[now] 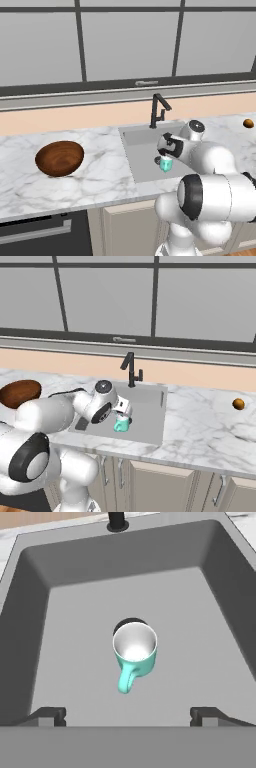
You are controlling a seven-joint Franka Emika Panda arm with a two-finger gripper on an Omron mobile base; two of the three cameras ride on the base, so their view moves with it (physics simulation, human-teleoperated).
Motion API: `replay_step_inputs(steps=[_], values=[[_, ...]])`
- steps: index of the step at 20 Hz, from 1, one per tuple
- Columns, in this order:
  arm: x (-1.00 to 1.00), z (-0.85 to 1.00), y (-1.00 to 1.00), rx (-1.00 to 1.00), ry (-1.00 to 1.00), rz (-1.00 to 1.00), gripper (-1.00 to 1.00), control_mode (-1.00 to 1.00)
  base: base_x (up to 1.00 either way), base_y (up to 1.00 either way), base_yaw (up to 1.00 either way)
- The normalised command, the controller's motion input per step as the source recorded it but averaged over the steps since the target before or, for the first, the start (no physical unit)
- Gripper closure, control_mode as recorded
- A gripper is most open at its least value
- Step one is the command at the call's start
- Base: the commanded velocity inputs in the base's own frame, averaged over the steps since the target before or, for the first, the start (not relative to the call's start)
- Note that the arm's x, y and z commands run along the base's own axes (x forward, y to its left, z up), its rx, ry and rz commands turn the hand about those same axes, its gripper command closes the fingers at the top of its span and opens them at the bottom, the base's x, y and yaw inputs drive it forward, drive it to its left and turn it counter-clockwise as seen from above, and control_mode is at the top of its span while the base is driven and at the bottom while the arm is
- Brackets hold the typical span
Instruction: Pick the mug and place it in the sink. Pick the bowl and place it in the open cabinet and then close the cabinet.
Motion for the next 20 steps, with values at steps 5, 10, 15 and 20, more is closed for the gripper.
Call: replay_step_inputs(steps=[5,10,15,20], values=[[-0.49,1.0,0.0,0.0,0.09,0.0,-1.0,-1.0,0.0,0.0,0.0],[-0.83,0.43,0.0,0.0,-0.04,0.0,-1.0,-1.0,0.0,0.0,0.0],[-0.38,0.34,0.36,-0.04,-0.04,0.0,-1.0,-1.0,0.0,0.0,0.0],[0.0,0.54,0.74,0.0,0.15,0.0,-1.0,-1.0,0.0,0.0,0.0]])
